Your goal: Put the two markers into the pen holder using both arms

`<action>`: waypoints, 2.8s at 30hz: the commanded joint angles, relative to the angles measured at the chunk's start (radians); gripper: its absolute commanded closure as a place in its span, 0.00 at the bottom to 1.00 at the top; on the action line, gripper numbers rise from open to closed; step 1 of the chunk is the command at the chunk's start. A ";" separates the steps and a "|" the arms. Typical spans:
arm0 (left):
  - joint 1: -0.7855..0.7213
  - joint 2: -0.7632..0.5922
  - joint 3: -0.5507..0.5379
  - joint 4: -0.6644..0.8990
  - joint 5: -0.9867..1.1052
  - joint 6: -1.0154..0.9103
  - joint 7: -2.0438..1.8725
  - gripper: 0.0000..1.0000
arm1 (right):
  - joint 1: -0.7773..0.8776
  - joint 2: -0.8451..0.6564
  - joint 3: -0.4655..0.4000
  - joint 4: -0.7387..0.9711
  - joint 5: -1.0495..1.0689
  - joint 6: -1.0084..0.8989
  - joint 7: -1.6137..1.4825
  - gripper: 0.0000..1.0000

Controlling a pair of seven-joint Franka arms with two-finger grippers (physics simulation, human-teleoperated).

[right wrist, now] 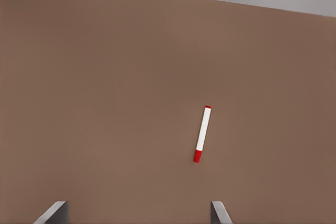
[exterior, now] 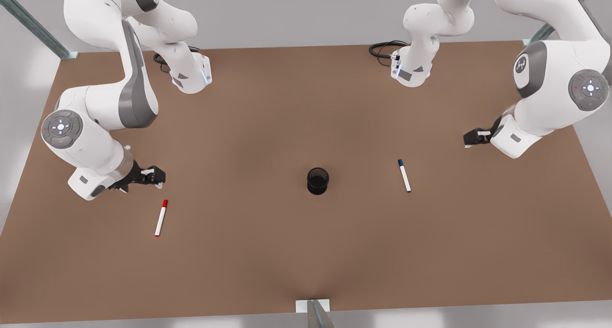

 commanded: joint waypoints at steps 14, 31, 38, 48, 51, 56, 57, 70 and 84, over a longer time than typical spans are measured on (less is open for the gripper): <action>-0.077 0.248 0.001 -0.441 -0.071 0.887 -0.300 0.00 | -0.001 -0.001 0.000 0.001 0.001 0.049 0.011 0.00; -0.123 0.300 0.001 -0.652 -0.065 1.111 -0.252 0.05 | -0.041 0.089 -0.005 -0.024 0.000 0.137 0.014 0.00; -0.112 0.337 0.001 -0.642 -0.065 1.111 -0.251 0.36 | -0.106 0.212 0.000 -0.197 0.036 0.401 0.017 0.00; -0.112 0.361 0.001 -0.641 -0.064 1.111 -0.248 0.49 | -0.186 0.419 0.000 -0.188 0.038 0.571 0.022 0.00; -0.112 0.361 0.001 -0.641 -0.065 1.111 -0.248 0.53 | -0.187 0.476 0.000 -0.176 0.039 0.660 0.020 0.00; -0.112 0.369 0.001 -0.641 -0.065 1.111 -0.248 0.62 | -0.202 0.502 0.000 -0.180 0.043 0.694 0.009 0.28; -0.112 0.369 0.001 -0.641 -0.065 1.111 -0.248 0.63 | -0.202 0.502 0.000 -0.182 0.043 0.694 0.008 0.31; -0.102 0.335 0.004 -0.570 -0.065 0.973 -0.242 0.79 | -0.204 0.520 0.000 -0.187 0.039 0.697 0.003 0.52; -0.316 0.269 -0.004 0.094 -0.243 0.250 -0.808 0.79 | -0.186 0.396 0.038 -0.142 0.033 0.594 -0.015 0.79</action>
